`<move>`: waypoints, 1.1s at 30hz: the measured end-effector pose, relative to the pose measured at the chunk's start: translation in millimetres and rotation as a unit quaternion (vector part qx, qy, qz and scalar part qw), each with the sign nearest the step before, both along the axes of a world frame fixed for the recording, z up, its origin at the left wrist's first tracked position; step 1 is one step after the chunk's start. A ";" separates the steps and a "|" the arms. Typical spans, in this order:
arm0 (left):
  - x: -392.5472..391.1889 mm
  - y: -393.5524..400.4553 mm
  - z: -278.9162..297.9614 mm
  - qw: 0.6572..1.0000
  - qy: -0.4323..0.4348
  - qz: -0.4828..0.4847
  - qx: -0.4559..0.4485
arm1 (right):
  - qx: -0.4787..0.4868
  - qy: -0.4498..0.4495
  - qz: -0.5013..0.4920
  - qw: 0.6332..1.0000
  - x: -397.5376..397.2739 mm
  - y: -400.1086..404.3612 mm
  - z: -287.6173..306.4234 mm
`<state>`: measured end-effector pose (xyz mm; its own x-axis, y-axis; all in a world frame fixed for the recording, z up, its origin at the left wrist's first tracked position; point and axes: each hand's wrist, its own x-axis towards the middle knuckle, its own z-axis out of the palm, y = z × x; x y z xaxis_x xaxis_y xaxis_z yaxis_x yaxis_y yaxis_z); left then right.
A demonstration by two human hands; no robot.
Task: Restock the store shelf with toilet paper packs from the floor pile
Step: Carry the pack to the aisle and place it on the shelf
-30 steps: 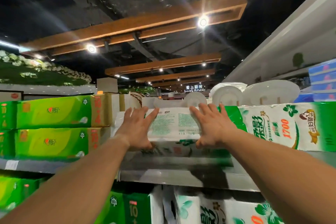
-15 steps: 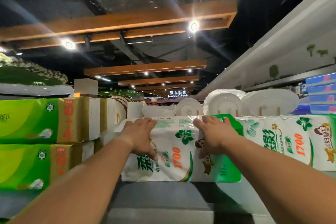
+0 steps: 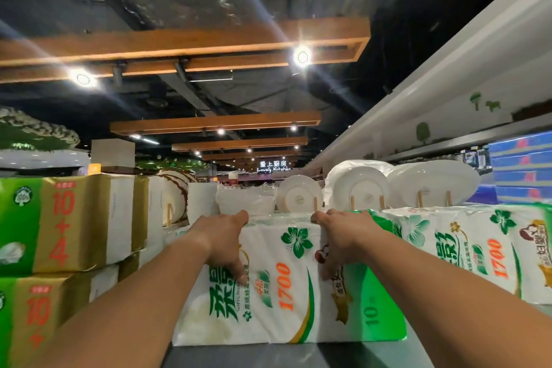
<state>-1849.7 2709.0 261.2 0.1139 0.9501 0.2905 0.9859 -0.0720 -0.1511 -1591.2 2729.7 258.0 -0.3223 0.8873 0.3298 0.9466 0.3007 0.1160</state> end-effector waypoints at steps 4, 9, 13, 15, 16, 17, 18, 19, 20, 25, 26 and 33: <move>3.1 -2.7 -1.1 1.000 0.006 0.001 -0.001 | 0.007 -0.007 -0.016 1.000 -3.6 -3.3 -1.3; 10.8 -12.4 -2.5 1.000 0.005 -0.002 0.012 | 0.007 -0.024 -0.035 0.999 -1.5 -12.3 -1.4; 18.0 -16.0 -3.9 0.999 -0.023 -0.025 0.016 | -0.002 -0.029 -0.053 0.998 8.2 -15.4 1.7; 21.7 -15.8 -5.7 0.998 -0.036 -0.038 0.023 | -0.002 -0.027 -0.070 0.997 11.7 -16.4 3.4; 22.9 -16.1 -5.0 0.998 -0.039 -0.040 0.026 | 0.002 -0.027 -0.077 0.997 12.8 -16.6 3.6; 24.9 -16.4 -4.0 0.998 -0.037 -0.037 0.022 | 0.006 -0.026 -0.087 0.996 14.1 -17.4 2.2; 26.6 -16.4 -3.5 0.999 -0.028 -0.030 0.018 | 0.014 -0.026 -0.097 0.995 13.9 -19.1 -0.2; 27.8 -16.1 -3.4 1.000 -0.010 -0.021 0.020 | 0.029 -0.030 -0.105 0.994 11.6 -20.3 -3.6; 29.4 -16.8 -4.0 0.999 0.018 -0.008 0.029 | 0.047 -0.038 -0.110 0.992 7.6 -23.1 -7.9; 50.6 -32.6 -11.9 0.997 0.063 0.012 0.051 | 0.060 0.003 -0.079 0.995 -7.5 -45.9 -24.0; 56.4 -39.1 -12.7 0.997 0.058 0.002 0.049 | 0.054 0.010 -0.077 0.996 -6.9 -52.5 -26.2; 113.9 -98.8 -29.0 0.995 0.053 -0.041 0.070 | 0.044 0.004 -0.100 0.994 41.1 -132.7 -54.5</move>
<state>-1735.8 2610.1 232.2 0.2276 0.8873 0.4011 0.9552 -0.1233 -0.2692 -1550.2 2596.9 203.5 -0.1404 0.9010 0.4104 0.9873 0.0963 0.1265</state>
